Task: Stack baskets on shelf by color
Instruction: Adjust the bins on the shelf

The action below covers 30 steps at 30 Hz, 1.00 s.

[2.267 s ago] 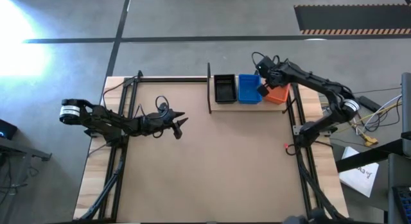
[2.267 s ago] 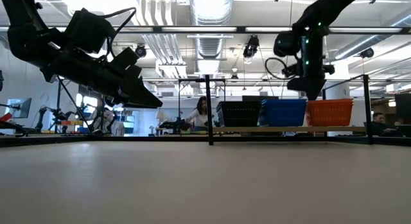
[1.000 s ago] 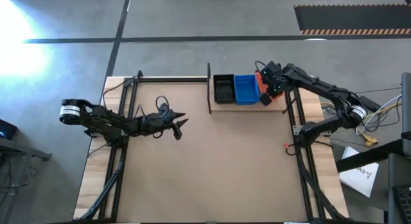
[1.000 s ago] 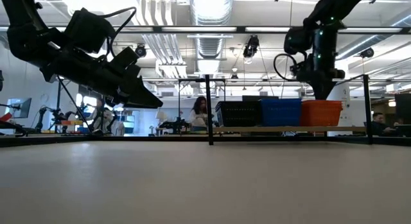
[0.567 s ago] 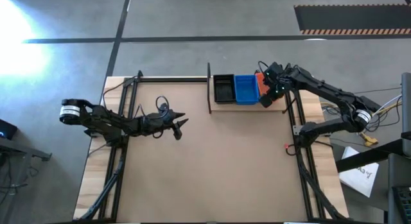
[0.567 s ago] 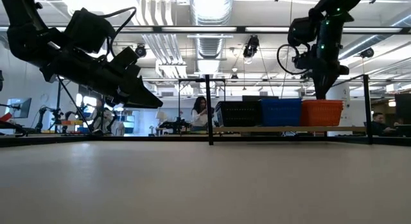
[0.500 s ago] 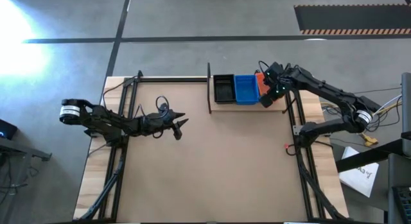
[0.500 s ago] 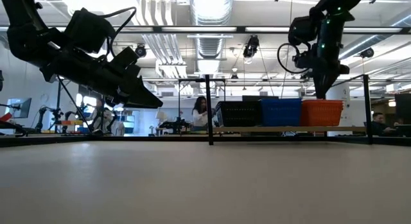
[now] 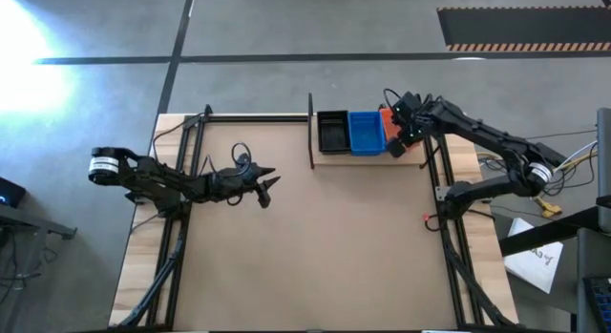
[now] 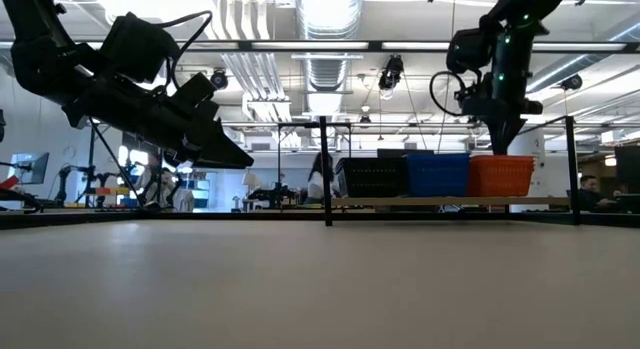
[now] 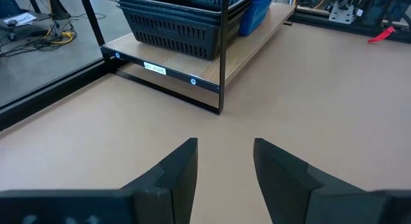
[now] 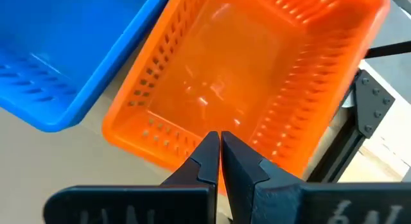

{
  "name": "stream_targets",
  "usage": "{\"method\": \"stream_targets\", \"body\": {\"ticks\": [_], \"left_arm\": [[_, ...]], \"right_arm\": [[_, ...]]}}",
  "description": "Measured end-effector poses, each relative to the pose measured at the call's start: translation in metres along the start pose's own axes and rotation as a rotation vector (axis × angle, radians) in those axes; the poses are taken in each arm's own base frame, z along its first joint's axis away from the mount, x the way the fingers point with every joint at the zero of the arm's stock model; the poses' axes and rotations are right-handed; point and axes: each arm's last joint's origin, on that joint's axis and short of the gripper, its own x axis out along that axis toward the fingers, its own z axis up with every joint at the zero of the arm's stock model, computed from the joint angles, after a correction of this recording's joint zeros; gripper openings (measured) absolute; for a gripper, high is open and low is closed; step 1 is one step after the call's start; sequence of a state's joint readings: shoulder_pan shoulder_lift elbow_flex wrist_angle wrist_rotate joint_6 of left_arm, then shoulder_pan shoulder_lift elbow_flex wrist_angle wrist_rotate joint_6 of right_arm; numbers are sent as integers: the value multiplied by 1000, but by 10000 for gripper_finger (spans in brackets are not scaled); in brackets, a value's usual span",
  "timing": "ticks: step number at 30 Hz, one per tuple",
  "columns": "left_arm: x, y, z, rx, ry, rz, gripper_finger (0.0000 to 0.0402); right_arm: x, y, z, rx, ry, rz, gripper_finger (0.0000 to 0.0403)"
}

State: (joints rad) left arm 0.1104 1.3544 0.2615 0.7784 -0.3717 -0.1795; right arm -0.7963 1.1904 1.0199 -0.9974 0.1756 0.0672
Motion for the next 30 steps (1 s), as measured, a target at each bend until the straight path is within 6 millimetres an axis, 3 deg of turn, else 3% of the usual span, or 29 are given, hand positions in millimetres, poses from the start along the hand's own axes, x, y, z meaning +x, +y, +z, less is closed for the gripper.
{"method": "stream_targets", "body": {"ticks": [7, 19, 30], "left_arm": [[0, 0, 0, 0, 0, 0, 136], [0, 0, 0, 0, 0, 0, 136], [0, 0, 1, -3, -9, -1, 136]], "right_arm": [[2, 4, -3, -23, 28, 93, 9], [0, 7, -8, -45, 60, 100, 9], [-7, 15, 21, -41, -271, 74, 9]]}}
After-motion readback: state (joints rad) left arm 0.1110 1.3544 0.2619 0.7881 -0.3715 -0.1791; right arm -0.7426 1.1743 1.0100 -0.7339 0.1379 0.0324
